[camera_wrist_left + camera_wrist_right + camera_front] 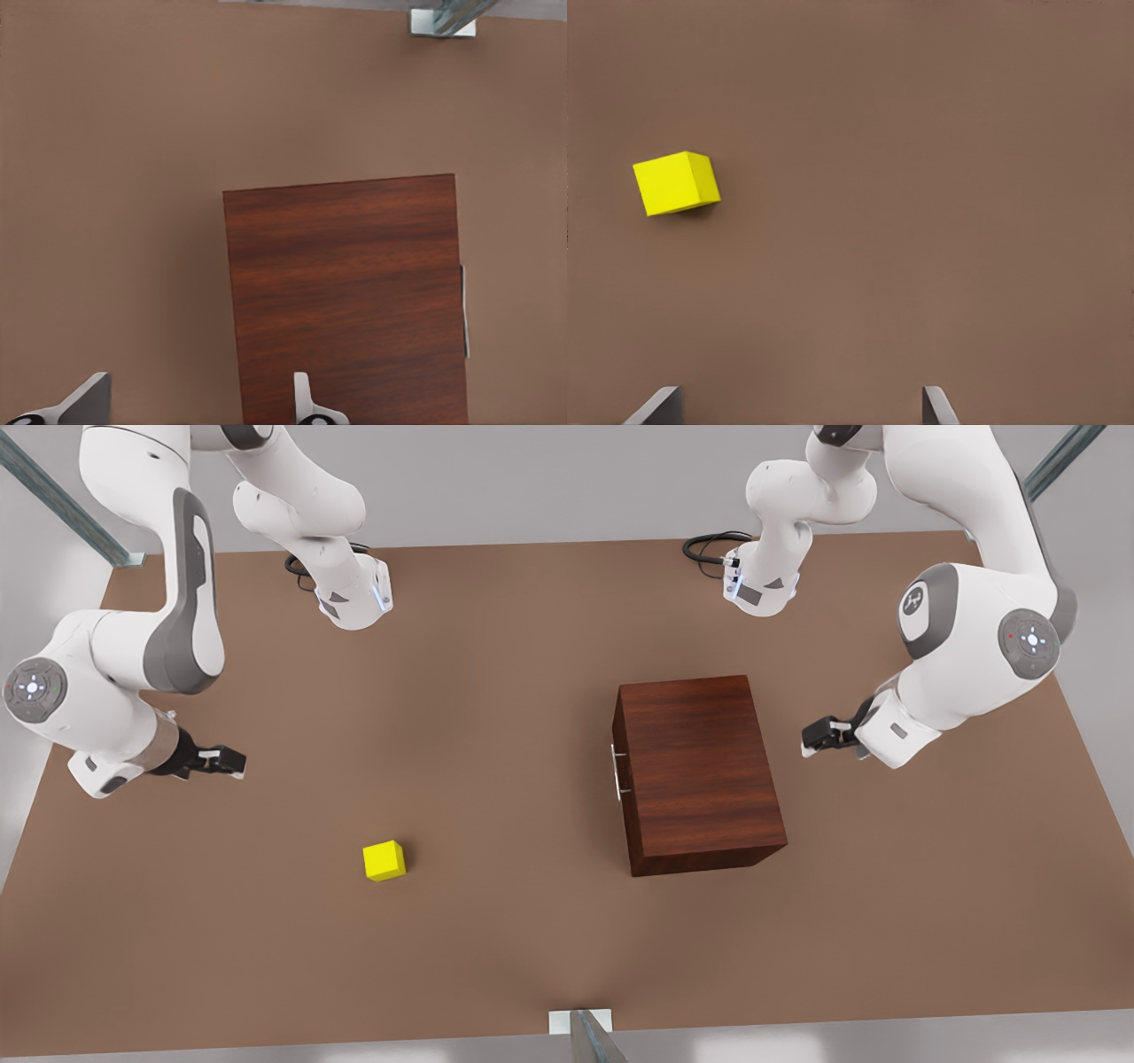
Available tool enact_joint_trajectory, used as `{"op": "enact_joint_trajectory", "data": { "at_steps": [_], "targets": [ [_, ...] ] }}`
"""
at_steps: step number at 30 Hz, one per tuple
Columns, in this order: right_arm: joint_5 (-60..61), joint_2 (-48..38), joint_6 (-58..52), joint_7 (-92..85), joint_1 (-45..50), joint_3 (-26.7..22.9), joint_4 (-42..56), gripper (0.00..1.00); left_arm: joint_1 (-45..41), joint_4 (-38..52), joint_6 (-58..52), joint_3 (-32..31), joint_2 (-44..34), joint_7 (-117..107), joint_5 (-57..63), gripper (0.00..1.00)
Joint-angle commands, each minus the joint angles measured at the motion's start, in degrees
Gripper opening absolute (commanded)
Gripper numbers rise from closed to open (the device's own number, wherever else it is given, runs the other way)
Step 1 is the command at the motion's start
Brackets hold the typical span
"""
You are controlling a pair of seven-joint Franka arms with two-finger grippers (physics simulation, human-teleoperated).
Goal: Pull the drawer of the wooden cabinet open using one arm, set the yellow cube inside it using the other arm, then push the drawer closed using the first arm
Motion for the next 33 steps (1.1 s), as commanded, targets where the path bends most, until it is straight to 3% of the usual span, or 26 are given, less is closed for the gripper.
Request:
{"op": "enact_joint_trajectory", "data": {
  "at_steps": [1, 3, 8, 11, 15, 21, 33],
  "targets": [
    [-0.1, 0.0, 1.5, -2.8, 0.0, 0.1, 0.3, 1.0, 0.0, 0.2, 3.1, 0.0, -0.1, -2.1, 0.1, 1.0],
    [-0.1, 0.1, 1.5, -3.1, 0.0, 0.1, 0.3, 1.0, -2.1, 2.4, 2.2, -0.3, 1.1, -2.5, 1.9, 1.0],
    [0.0, 0.5, 1.5, -3.2, 0.1, 0.1, 0.4, 1.0, -24.6, 7.4, -0.7, -0.2, 9.5, -25.7, 10.5, 1.0],
    [0.0, 0.6, 1.5, -3.3, 0.1, 0.1, 0.3, 1.0, -29.6, 9.5, -0.9, 0.0, 14.2, -32.9, 14.5, 1.0],
    [-0.1, 0.6, 1.5, -3.3, 0.1, 0.1, 0.3, 1.0, -32.7, 11.2, -0.4, 0.1, 17.5, -41.6, 15.3, 1.0],
    [0.0, 0.7, 1.5, -3.2, 0.1, 0.1, 0.3, 1.0, -33.8, 22.1, 0.4, 0.0, 26.7, -50.8, 16.0, 1.0],
    [-0.1, 1.4, 1.5, -3.4, 0.2, 0.1, 0.4, 1.0, -34.5, 22.3, 11.3, 0.0, 29.5, -54.7, 17.0, 1.0]
  ]
}}
